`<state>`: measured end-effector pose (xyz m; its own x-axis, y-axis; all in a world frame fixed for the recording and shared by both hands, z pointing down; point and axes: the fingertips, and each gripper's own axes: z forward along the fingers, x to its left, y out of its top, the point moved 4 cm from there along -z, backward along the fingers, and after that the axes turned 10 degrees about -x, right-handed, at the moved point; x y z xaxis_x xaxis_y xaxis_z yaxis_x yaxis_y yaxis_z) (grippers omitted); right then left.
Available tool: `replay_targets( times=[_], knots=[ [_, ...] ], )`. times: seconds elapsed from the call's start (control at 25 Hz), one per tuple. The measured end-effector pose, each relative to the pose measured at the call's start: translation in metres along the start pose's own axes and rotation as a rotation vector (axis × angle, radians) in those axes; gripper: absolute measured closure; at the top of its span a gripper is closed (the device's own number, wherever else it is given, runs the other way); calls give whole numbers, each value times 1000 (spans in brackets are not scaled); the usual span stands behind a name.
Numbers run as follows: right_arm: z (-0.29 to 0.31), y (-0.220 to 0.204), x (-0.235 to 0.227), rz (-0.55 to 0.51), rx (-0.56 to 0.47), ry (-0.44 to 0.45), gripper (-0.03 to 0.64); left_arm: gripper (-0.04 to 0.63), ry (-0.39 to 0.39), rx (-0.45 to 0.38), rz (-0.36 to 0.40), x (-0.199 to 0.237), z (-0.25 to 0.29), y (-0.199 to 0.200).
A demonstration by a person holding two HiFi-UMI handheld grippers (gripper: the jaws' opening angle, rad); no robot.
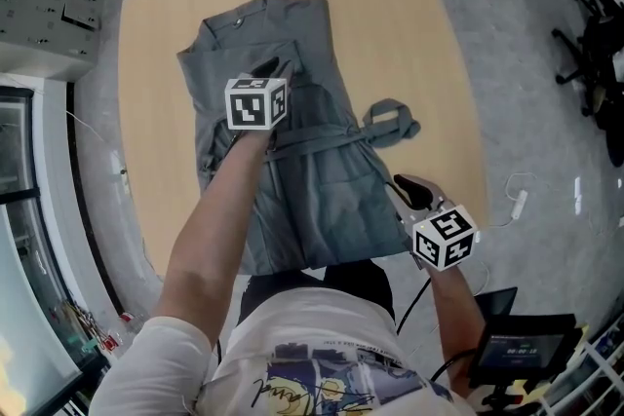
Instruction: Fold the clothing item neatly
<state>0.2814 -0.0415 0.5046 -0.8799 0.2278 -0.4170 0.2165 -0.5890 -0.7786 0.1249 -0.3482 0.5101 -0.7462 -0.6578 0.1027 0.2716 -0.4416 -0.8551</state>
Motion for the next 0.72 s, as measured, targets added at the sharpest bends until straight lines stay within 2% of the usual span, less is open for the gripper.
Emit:
replay_targets(
  times=[0.32, 0.52, 0.72],
  knots=[
    [10, 7, 8, -26, 9, 45, 534, 484, 19, -51, -24, 9, -30, 12],
    [25, 7, 12, -60, 24, 87, 534, 485, 36, -106, -41, 19, -67, 17],
    [35, 6, 24, -113, 38, 108, 534, 485, 54, -129, -64, 32, -120, 0]
  ],
)
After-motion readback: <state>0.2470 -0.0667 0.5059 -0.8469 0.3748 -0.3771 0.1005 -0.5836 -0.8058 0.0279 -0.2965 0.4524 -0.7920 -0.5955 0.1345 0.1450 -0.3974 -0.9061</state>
